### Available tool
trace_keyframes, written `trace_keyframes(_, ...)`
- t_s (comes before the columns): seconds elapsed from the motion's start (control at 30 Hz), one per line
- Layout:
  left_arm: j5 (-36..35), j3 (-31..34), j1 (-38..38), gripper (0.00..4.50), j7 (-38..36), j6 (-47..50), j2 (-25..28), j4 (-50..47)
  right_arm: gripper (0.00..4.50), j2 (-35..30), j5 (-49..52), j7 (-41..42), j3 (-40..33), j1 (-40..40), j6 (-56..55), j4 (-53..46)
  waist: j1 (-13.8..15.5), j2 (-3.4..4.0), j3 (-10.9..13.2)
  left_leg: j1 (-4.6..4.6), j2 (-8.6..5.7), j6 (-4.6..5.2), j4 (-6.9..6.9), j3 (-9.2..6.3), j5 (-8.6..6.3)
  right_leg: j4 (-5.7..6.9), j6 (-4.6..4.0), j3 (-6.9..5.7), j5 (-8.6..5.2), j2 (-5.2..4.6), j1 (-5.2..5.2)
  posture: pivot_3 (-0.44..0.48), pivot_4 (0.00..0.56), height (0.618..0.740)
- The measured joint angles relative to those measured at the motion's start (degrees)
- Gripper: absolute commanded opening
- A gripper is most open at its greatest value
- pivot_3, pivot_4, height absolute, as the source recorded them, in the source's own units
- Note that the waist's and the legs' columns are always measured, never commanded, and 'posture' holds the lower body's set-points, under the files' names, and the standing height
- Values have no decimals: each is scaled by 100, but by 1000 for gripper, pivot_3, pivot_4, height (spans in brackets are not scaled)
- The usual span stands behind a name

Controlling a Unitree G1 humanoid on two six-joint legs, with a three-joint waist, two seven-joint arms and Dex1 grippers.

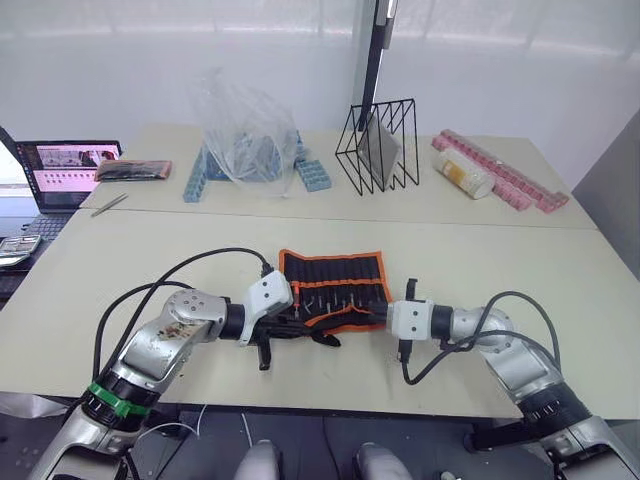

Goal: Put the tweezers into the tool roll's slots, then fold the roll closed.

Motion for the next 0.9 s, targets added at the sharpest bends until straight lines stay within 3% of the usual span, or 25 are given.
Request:
trace_keyframes(0.57, 130, -11, -237, 10, -132, -326, -60, 486, 0, 86, 235, 31, -143, 305, 1361, -768, 7, 0, 0, -3, -1, 0, 0, 0, 0, -5, 0, 0, 0, 0, 0, 0, 150, 705)
trace_keyframes(0.87, 142, -8, -238, 10, -167, -506, -37, 625, 0, 135, 168, -34, -143, 236, 1489, -816, 6, 0, 0, -4, -1, 0, 0, 0, 0, -6, 0, -1, 0, 0, -1, 0, 150, 705)
trace_keyframes(0.9, 146, -8, -239, 2, -153, -530, -43, 647, 282, 144, 168, -34, -143, 232, 1489, -804, 6, 0, 0, -4, -1, 0, 0, 0, 0, -6, 0, -2, 0, 0, -1, 0, 150, 705)
